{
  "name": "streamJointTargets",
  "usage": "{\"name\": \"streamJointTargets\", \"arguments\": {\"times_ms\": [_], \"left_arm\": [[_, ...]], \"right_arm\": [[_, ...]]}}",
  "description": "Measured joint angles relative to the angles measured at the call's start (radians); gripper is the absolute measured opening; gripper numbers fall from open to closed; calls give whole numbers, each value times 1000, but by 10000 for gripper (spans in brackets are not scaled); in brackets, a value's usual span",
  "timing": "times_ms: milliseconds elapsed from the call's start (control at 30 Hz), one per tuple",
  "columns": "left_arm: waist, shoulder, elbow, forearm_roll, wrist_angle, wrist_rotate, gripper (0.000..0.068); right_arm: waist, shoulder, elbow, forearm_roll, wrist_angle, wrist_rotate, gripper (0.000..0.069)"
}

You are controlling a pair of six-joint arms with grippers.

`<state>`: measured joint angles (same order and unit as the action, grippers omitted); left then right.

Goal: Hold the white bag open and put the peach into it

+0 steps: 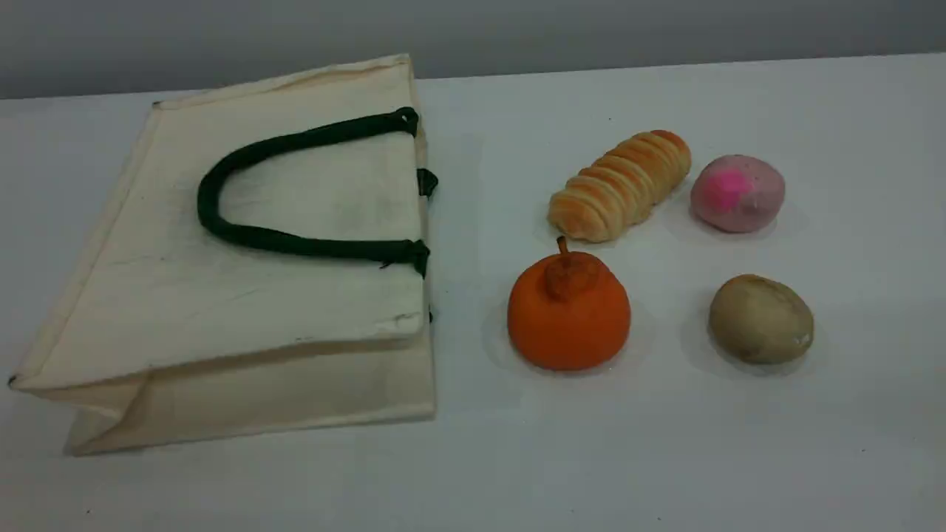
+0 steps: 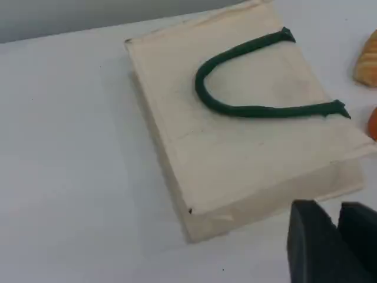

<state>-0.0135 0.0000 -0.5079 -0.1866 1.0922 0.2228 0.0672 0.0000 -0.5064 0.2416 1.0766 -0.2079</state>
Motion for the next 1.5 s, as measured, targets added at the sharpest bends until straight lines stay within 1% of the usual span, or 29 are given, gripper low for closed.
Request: {"name": "streamJointTargets", "arguments": {"times_ms": [900, 1033, 1100, 1200, 1300, 1367, 1500], "left_arm": [[0, 0, 0, 0, 0, 1, 135], [0, 3, -15, 2, -15, -19, 135], [0, 24, -34, 2, -60, -45, 135], [0, 85, -77, 2, -85, -57, 135], [0, 179, -126, 2, -88, -57, 135], [0, 252, -159, 2, -112, -56, 135], [0, 413, -203, 3, -216, -53, 135]], "right_arm": [[2, 0, 0, 0, 0, 0, 242], [3, 0, -7, -3, -5, 12, 230], [3, 0, -22, -5, -38, 22, 222], [3, 7, -47, -2, -85, 22, 219], [3, 70, -72, 1, -146, 22, 218], [3, 120, -89, 11, -190, 22, 218], [3, 237, -124, 26, -275, 16, 218]]}}
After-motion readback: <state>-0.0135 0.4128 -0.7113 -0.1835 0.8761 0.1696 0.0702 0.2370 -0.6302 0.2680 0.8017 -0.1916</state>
